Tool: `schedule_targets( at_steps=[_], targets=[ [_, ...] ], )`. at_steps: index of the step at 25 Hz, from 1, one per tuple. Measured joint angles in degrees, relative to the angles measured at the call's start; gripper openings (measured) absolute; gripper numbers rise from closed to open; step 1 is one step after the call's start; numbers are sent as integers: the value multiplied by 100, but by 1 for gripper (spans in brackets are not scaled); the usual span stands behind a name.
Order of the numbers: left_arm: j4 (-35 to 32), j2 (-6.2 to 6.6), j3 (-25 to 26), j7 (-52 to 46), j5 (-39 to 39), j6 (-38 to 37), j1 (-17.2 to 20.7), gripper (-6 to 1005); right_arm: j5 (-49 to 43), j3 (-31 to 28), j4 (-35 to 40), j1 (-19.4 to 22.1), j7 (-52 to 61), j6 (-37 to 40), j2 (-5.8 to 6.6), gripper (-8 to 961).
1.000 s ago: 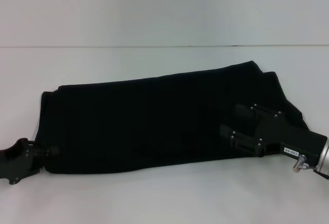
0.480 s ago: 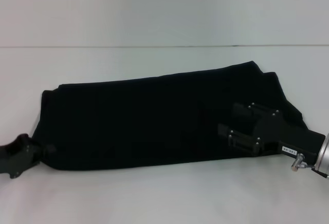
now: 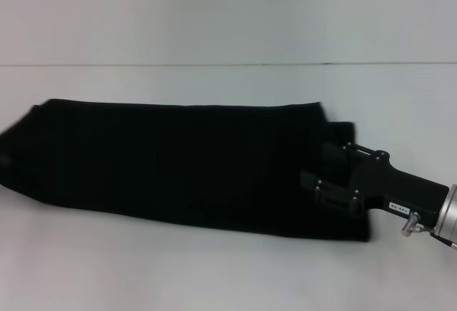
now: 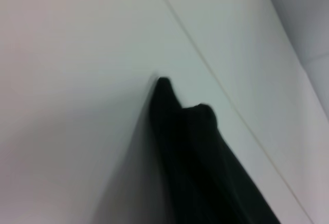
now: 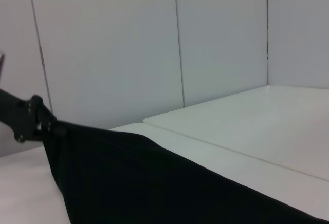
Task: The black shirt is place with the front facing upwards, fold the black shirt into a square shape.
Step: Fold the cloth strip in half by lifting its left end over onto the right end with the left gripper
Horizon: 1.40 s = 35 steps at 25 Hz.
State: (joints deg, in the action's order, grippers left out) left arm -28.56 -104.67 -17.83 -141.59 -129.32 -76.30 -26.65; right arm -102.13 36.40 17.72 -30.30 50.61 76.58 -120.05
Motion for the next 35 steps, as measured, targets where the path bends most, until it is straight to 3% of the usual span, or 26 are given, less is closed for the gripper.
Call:
schedule_targets(
  at_steps=[3, 7, 15, 18, 21, 24, 28, 29, 30, 31, 33, 35],
  targets=[
    [-7, 228, 112, -61, -69, -42, -1, 54, 0, -7, -40, 16, 1, -28, 0, 737],
    [-36, 357, 146, -143, -123, -100, 33, 55, 0, -53, -116, 59, 1, -128, 0, 737],
    [-172, 339, 249, -153, 3, -709, -240, 58, 0, -127, -165, 142, 2, -307, 8, 736],
    [-339, 286, 253, -157, 65, -1056, -580, 59, 0, -236, -170, 223, 2, -312, 16, 736],
    [-417, 143, 193, -158, 77, -1342, -1079, 59, 1, -315, -173, 308, 2, -314, 18, 736],
    [-525, -165, 133, -136, 83, -1407, -1606, 60, 1, -414, -173, 378, 2, -315, 18, 736],
    [-586, -747, -355, -42, 92, -1223, -2251, 62, 1, -493, -173, 448, 1, -309, 17, 736],
    [-576, -856, -465, -18, 91, -1167, -2319, 62, 1, -502, -173, 455, 1, -298, 18, 736],
    [-554, -1243, -737, 71, 95, -921, -2408, 62, 1, -512, -174, 461, 1, -285, 20, 736],
    [-554, -1243, -737, 71, 95, -921, -2408, 63, 1, -522, -173, 466, 1, -275, 23, 736],
    [-507, -1649, -903, 252, 95, -587, -2368, 63, 1, -527, -175, 470, 2, -272, 22, 736],
    [-194, -1914, -1022, 555, 144, -208, -2275, 64, 1, -528, -210, 471, 9, -289, 18, 736]
  ],
)
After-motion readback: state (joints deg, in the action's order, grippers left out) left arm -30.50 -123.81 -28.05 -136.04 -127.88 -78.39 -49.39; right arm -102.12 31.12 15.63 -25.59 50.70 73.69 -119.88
